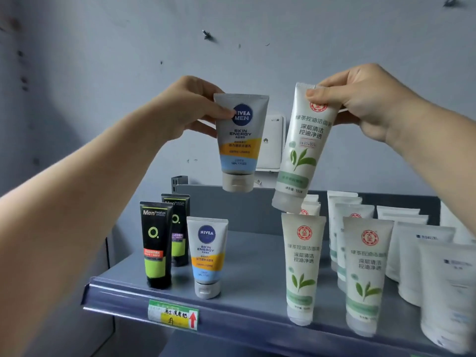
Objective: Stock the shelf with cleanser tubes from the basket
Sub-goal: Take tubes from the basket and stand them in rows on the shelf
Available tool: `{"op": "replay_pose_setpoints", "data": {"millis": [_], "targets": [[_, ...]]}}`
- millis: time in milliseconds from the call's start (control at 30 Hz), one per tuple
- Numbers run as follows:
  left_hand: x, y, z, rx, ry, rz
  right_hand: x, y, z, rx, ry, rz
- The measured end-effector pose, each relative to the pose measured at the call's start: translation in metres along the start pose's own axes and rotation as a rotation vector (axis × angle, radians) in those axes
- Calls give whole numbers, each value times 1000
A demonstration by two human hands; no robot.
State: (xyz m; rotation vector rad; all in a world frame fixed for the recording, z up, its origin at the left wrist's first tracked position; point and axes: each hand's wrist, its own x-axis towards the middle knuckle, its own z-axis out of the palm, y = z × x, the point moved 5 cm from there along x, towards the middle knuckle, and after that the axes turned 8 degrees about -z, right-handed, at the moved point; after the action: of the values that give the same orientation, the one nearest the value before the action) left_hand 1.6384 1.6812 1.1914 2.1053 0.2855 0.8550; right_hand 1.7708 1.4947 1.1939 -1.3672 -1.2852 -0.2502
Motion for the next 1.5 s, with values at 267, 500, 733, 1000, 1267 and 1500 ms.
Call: {"op": "replay_pose_setpoints", "data": {"millis": [267, 500, 733, 1000, 1267, 1500], "targets": [[37, -49, -3, 204, -121, -179, 28, 17, 22, -86, 58, 58], [63, -98, 10, 322, -296, -212, 45, 35, 45, -168, 91, 128], [66, -139, 32, 388, -437, -224, 51, 51, 68, -242, 75, 176], [65, -164, 47, 439, -546, -247, 50, 63, 75, -300, 26, 213], [56, -180, 59, 561, -656, -285, 47, 68, 77, -310, -22, 226], [54, -183, 67, 610, -736, -298, 50, 69, 69, -309, -19, 220]]}}
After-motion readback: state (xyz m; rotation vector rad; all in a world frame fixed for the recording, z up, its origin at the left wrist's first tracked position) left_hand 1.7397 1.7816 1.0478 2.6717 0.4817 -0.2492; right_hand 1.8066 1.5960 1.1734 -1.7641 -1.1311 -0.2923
